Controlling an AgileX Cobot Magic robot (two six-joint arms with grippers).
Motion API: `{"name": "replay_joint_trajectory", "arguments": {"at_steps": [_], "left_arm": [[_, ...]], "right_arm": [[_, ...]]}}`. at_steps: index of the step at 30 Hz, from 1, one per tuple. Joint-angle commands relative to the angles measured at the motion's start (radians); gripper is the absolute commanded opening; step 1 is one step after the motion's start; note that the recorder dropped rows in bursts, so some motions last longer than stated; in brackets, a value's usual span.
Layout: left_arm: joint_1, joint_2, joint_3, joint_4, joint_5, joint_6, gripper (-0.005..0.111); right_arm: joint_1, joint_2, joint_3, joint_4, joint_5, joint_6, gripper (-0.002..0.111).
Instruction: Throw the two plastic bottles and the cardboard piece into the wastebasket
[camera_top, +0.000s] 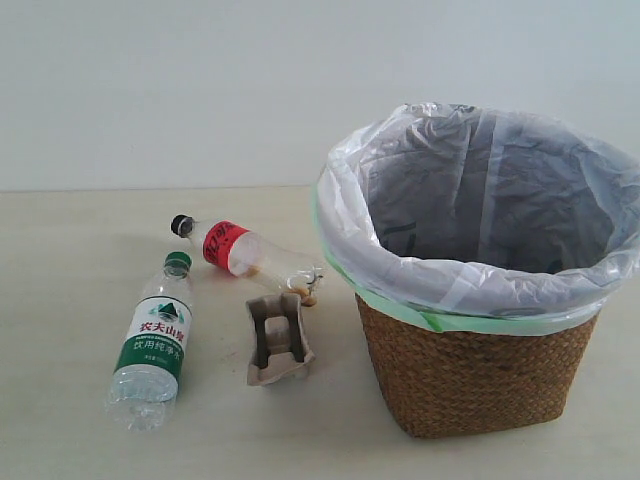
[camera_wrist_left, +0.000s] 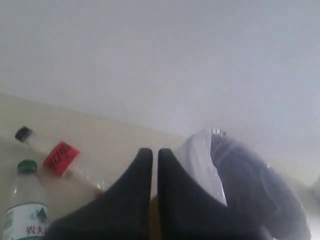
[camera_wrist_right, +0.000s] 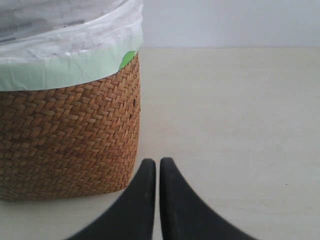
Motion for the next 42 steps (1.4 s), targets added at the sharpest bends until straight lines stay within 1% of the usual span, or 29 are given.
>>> {"name": "replay_joint_trajectory", "arguments": {"at_steps": [1, 4, 5, 7, 9, 11, 13, 15, 18, 20, 23, 25, 29, 31, 37, 42], "left_arm": [[-0.004, 0.298, -0.293, 0.302, 0.286, -0.216, 0.004], [-0.004, 0.471, -0.451, 0.514, 0.469, -0.348, 0.004], [-0.004, 0.513, -0.481, 0.563, 0.520, -0.374, 0.004], [-0.004, 0.604, -0.527, 0.594, 0.572, -0.393, 0.004], [-0.010, 0.675, -0.534, 0.590, 0.572, -0.389, 0.008], [-0.039, 0.731, -0.529, 0.588, 0.572, -0.386, 0.016], [-0.083, 0.790, -0.522, 0.588, 0.564, -0.378, 0.030], [-0.131, 0.843, -0.522, 0.580, 0.528, -0.378, 0.045], [-0.206, 0.933, -0.522, 0.574, 0.495, -0.421, 0.064], [-0.247, 0.997, -0.522, 0.581, 0.472, -0.421, 0.070], [-0.290, 1.088, -0.522, 0.581, 0.430, -0.424, 0.071], [-0.295, 1.141, -0.522, 0.579, 0.398, -0.442, 0.071], [-0.291, 1.226, -0.522, 0.611, 0.398, -0.486, 0.071], [-0.291, 1.248, -0.522, 0.666, 0.398, -0.514, 0.071], [-0.291, 1.252, -0.522, 0.765, 0.398, -0.600, 0.071], [-0.293, 1.254, -0.522, 0.769, 0.362, -0.599, 0.071]], "right_arm": [[0.002, -0.005, 0.000, -0.002, -0.009, 0.000, 0.000], [0.002, -0.005, 0.000, -0.002, -0.009, 0.000, 0.000], [0.002, -0.005, 0.000, -0.002, -0.009, 0.000, 0.000], [0.002, -0.005, 0.000, -0.002, -0.009, 0.000, 0.000], [0.002, -0.005, 0.000, -0.002, -0.009, 0.000, 0.000], [0.002, -0.005, 0.000, -0.002, -0.009, 0.000, 0.000], [0.002, -0.005, 0.000, -0.002, -0.009, 0.000, 0.000], [0.002, -0.005, 0.000, -0.002, -0.009, 0.000, 0.000], [0.002, -0.005, 0.000, -0.002, -0.009, 0.000, 0.000], [0.002, -0.005, 0.000, -0.002, -0.009, 0.000, 0.000], [0.002, -0.005, 0.000, -0.002, -0.009, 0.000, 0.000], [0.002, -0.005, 0.000, -0.002, -0.009, 0.000, 0.000], [0.002, -0.005, 0.000, -0.002, -0.009, 0.000, 0.000], [0.002, -0.005, 0.000, -0.002, -0.009, 0.000, 0.000], [0.002, -0.005, 0.000, -0.002, -0.009, 0.000, 0.000], [0.002, -0.005, 0.000, -0.002, -0.009, 0.000, 0.000]]}}
